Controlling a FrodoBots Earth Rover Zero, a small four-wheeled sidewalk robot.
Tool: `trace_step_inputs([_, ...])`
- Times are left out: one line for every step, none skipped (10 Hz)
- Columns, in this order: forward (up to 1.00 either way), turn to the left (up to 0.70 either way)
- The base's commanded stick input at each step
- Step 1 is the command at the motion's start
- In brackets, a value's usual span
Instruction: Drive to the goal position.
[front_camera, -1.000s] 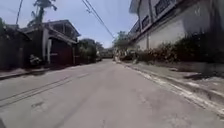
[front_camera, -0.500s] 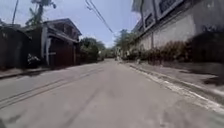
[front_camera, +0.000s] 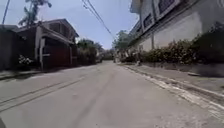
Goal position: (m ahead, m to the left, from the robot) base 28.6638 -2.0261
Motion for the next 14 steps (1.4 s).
trace_step_inputs([1.00,0.06])
trace_step_inputs([1.00,0.06])
trace_step_inputs([1.00,0.06])
trace_step_inputs([1.00,0.06])
trace_step_inputs([1.00,0.06])
trace_step_inputs([1.00,0.06])
trace_step_inputs([1.00,0.06])
trace_step_inputs([1.00,0.06])
trace_step_inputs([1.00,0.06])
trace_step_inputs([1.00,0.06])
trace_step_inputs([1.00,0.06])
trace_step_inputs([1.00,0.06])
trace_step_inputs([1.00,0.06])
trace_step_inputs([1.00,0.06])
